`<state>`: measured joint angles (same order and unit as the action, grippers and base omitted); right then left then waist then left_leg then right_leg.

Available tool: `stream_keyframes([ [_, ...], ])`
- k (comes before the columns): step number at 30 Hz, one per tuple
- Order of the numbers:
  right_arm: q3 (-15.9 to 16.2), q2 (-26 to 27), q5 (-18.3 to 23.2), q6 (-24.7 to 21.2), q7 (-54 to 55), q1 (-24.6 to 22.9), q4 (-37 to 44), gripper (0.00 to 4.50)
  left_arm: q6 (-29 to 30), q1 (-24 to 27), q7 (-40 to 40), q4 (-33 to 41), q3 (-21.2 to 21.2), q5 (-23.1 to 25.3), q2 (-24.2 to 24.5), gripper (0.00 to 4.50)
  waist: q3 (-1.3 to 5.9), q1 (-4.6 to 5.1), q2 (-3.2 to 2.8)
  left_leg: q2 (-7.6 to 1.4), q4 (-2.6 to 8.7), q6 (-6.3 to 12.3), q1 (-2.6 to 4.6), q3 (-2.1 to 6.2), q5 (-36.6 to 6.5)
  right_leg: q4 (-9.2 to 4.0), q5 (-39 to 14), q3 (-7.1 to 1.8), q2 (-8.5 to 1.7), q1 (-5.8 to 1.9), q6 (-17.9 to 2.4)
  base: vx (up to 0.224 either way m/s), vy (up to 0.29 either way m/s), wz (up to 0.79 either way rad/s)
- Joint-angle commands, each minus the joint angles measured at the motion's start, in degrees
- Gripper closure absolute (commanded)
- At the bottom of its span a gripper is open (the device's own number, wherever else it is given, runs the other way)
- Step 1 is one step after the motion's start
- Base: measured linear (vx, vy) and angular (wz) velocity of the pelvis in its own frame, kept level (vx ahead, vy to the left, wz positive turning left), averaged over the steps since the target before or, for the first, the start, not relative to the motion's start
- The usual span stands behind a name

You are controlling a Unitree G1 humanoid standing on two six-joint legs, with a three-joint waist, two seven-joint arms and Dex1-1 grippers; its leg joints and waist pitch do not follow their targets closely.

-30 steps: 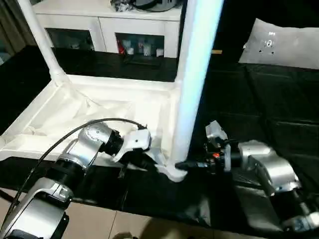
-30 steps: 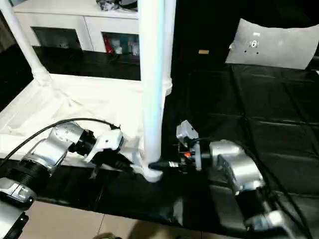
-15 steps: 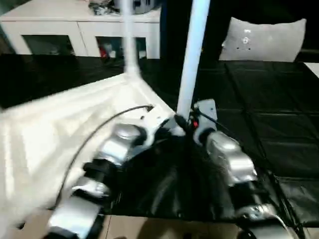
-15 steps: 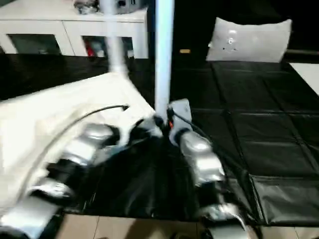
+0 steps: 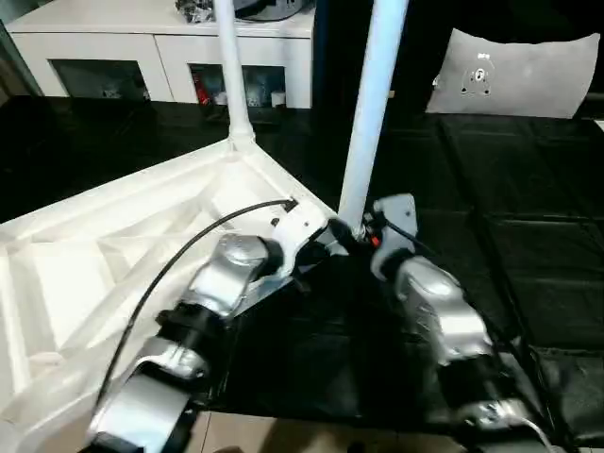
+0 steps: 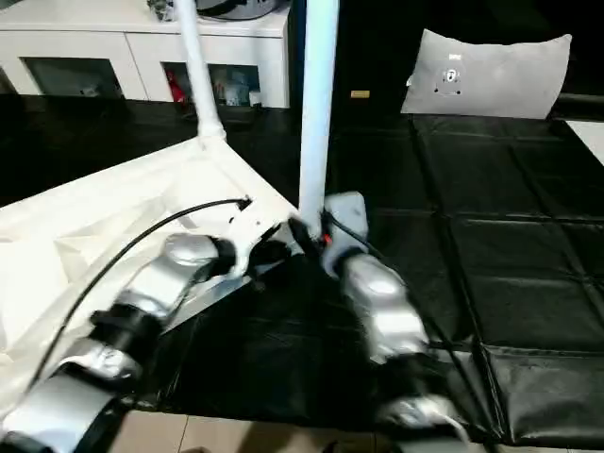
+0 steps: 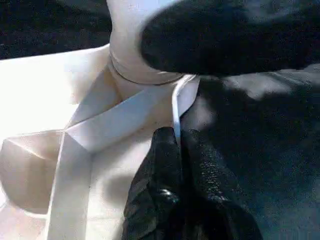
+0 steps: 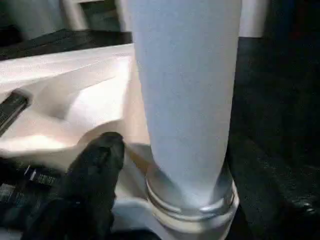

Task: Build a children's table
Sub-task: Rotate leg to tighten

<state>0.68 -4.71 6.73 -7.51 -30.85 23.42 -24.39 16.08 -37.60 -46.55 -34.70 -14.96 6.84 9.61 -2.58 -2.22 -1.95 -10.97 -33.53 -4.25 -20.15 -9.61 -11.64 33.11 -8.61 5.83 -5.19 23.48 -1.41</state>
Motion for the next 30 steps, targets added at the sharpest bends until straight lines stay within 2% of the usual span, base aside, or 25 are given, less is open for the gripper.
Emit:
stream_keyframes([
  [1, 3.05, -4.60, 0.80, 1.55, -9.82, -1.06, 2.45, 0.68, -5.08, 0.87, -8.56, 1.70, -2.43, -0.51, 3.49, 4.50, 3.67, -0.41, 0.33, -1.56, 3.60, 5.69, -0.46, 0.29, -9.12, -3.91, -15.20, -2.64, -3.31, -4.00, -10.91, 0.000, 0.000, 0.00],
  [3, 3.48, -6.37, 1.08, 1.60, -12.80, -1.28, 2.45, 0.61, -7.48, 1.17, -11.35, 1.32, -2.88, -0.95, 4.64, 4.50, 3.58, -0.46, 0.42, -1.62, 3.64, 5.64, -0.39, 0.26, -9.59, -4.00, -16.06, -2.69, -3.22, -3.95, -10.70, 0.000, 0.000, 0.00],
  [5, 4.09, -9.42, 1.87, 2.36, -18.10, -1.27, 2.38, 0.38, -10.93, 1.53, -17.06, 0.66, -4.67, -1.23, 7.35, 4.50, 3.63, -0.52, 0.42, -1.71, 3.67, 5.35, -0.26, 0.24, -10.28, -3.98, -17.09, -2.73, -3.33, -3.78, -10.62, 0.000, 0.000, 0.00],
  [6, 4.11, -9.52, 1.90, 2.39, -18.29, -1.27, 2.39, 0.26, -11.04, 1.54, -17.28, 0.64, -4.75, -1.22, 7.46, 4.50, 3.53, -0.55, 0.40, -1.71, 3.72, 5.39, -0.24, 0.26, -10.70, -4.11, -17.81, -2.71, -3.32, -3.73, -10.51, 0.000, 0.000, 0.00],
  [7, 4.74, -11.79, 2.86, 2.50, -22.87, -1.23, 3.06, 0.26, -13.21, 1.51, -21.33, 0.12, -5.59, -1.51, 9.37, 4.50, 3.50, -0.85, 0.38, -1.81, 3.75, 5.19, -0.01, 0.21, -11.44, -4.20, -18.89, -2.74, -3.32, -3.56, -10.45, 0.000, 0.000, 0.00],
  [8, 4.82, -11.99, 2.97, 2.50, -23.32, -1.23, 3.14, 0.26, -13.32, 1.50, -21.65, 0.09, -5.60, -1.60, 9.50, 4.50, 3.49, -0.97, 0.37, -1.91, 3.81, 5.04, -0.09, 0.24, -11.47, -4.08, -18.93, -2.75, -3.33, -3.69, -10.36, 0.000, 0.000, 0.00],
  [10, 5.36, -13.43, 3.73, 2.41, -26.50, -1.29, 3.78, 0.26, -13.98, 1.45, -23.91, -0.06, -5.54, -2.28, 10.40, 4.50, 3.57, -1.43, 0.39, -2.11, 3.76, 4.89, 0.11, 0.12, -10.76, -3.87, -17.70, -2.90, -3.37, -3.46, -10.77, 0.000, 0.000, 0.00],
  [11, 6.31, -15.62, 5.21, 1.85, -32.18, -1.37, 4.47, 0.26, -15.69, 1.05, -28.25, -0.31, -6.20, -2.96, 11.94, 4.50, 3.55, -1.60, 0.48, -2.16, 3.78, 4.85, 0.05, 0.09, -10.56, -3.71, -16.77, -2.87, -3.31, -3.51, -11.25, 0.000, 0.000, 0.00],
  [12, 6.71, -16.46, 5.83, 1.72, -34.33, -1.46, 4.79, 0.26, -16.10, 0.95, -29.93, -0.30, -6.44, -3.30, 12.53, 4.50, 3.65, -1.89, 0.57, -2.24, 3.73, 5.31, -0.05, 0.13, -10.20, -3.38, -15.52, -2.83, -3.29, -3.76, -11.57, 0.000, 0.000, 0.00],
  [13, 6.97, -16.96, 6.22, 1.69, -35.59, -1.51, 4.98, 0.26, -16.31, 0.89, -30.92, -0.29, -6.57, -3.52, 12.88, 4.50, 3.65, -1.87, 0.49, -2.31, 3.71, 5.51, -0.18, 0.07, -9.71, -3.16, -14.33, -2.88, -3.28, -3.66, -11.85, 0.000, 0.000, 0.00],
  [14, 7.31, -17.54, 6.68, 1.07, -37.44, -1.47, 5.14, 0.53, -16.90, 0.75, -32.34, -0.46, -6.75, -3.84, 13.24, 4.50, 3.66, -1.94, 0.53, -2.26, 3.66, 5.53, -0.13, 0.04, -9.62, -3.21, -14.26, -2.86, -3.33, -3.64, -12.00, 0.000, 0.000, 0.00],
  [15, 7.74, -18.06, 7.18, 0.33, -39.32, -1.44, 5.54, 0.61, -17.22, 0.69, -34.13, -0.47, -7.06, -4.15, 13.76, 4.50, 3.67, -2.07, 0.86, -2.15, 3.58, 5.70, -0.18, -0.06, -9.65, -3.30, -14.85, -2.85, -3.38, -3.75, -12.05, 0.000, 0.000, 0.00],
  [16, 8.08, -18.46, 7.73, -0.39, -40.99, -1.34, 5.79, 0.61, -17.72, 0.56, -35.69, -0.68, -7.35, -4.37, 14.14, 4.50, 3.65, -2.27, 0.74, -2.18, 3.59, 5.65, -0.27, -0.03, -9.18, -3.28, -15.54, -2.87, -3.48, -3.73, -11.89, 0.000, 0.000, 0.00],
  [17, 8.50, -18.80, 8.20, -1.00, -42.51, -1.27, 6.10, 0.66, -18.24, 0.45, -36.96, -0.74, -7.73, -4.44, 14.45, 4.50, 3.68, -2.36, 0.93, -2.07, 3.54, 5.76, -0.22, -0.08, -9.14, -3.40, -16.02, -2.80, -3.41, -3.76, -11.76, 0.000, 0.000, 0.00],
  [18, 8.79, -19.03, 8.54, -1.26, -43.39, -1.20, 6.22, 0.80, -18.70, 0.35, -37.72, -0.90, -7.95, -4.49, 14.61, 4.50, 3.69, -2.59, 0.80, -2.23, 3.55, 5.64, -0.21, -0.05, -8.72, -3.30, -16.31, -2.88, -3.51, -3.67, -11.62, 0.000, 0.000, 0.00],
  [19, 9.27, -19.25, 8.72, -1.72, -44.27, -1.15, 6.31, 0.80, -19.30, 0.27, -38.53, -1.01, -8.35, -4.39, 14.76, 4.50, 3.64, -2.75, 0.93, -2.27, 3.60, 5.38, -0.15, -0.09, -8.82, -3.39, -16.86, -2.88, -3.50, -3.58, -11.44, 0.000, 0.000, 0.00],
  [20, 9.88, -19.42, 8.57, -1.73, -45.00, -1.09, 6.33, 1.05, -19.52, 0.31, -39.35, -0.91, -8.69, -4.40, 14.85, 4.50, 3.56, -2.85, 0.92, -2.28, 3.65, 5.25, -0.10, -0.05, -9.01, -3.46, -17.48, -2.85, -3.51, -3.54, -11.30, 0.000, 0.000, 0.00],
  [22, 10.34, -19.54, 8.57, -1.73, -45.54, -0.95, 6.19, 1.11, -19.69, 0.31, -40.07, -0.90, -8.85, -4.47, 14.86, 4.50, 3.58, -3.14, 0.81, -2.39, 3.73, 4.65, 0.12, -0.05, -9.42, -3.49, -18.07, -2.93, -3.52, -3.35, -11.05, 0.000, 0.000, 0.00],
  [28, 11.10, -19.23, 9.58, -4.03, -47.68, -0.39, 6.27, 1.64, -20.25, 0.47, -41.91, -0.29, -9.61, -4.71, 14.59, 4.50, 3.49, -3.48, 0.87, -2.29, 3.81, 3.99, 0.03, 0.00, -10.10, -3.55, -19.02, -2.93, -3.56, -3.45, -10.50, 0.000, 0.000, 0.00],
  [29, 11.31, -19.33, 9.81, -4.68, -48.13, -0.39, 6.42, 1.89, -20.30, 0.52, -42.14, -0.25, -9.65, -4.73, 14.51, 4.50, 3.49, -3.49, 1.00, -2.27, 3.81, 4.03, -0.01, 0.00, -9.91, -3.60, -19.32, -2.90, -3.56, -3.48, -10.23, 0.000, 0.000, 0.00],
  [30, 11.33, -19.33, 9.82, -4.71, -48.15, -0.38, 6.42, 1.89, -20.31, 0.52, -42.15, -0.25, -9.65, -4.73, 14.51, 4.50, 3.56, -3.55, 0.99, -2.30, 3.79, 4.02, 0.00, 0.02, -9.59, -3.56, -19.14, -2.92, -3.61, -3.49, -10.17, 0.000, 0.000, 0.00],
])
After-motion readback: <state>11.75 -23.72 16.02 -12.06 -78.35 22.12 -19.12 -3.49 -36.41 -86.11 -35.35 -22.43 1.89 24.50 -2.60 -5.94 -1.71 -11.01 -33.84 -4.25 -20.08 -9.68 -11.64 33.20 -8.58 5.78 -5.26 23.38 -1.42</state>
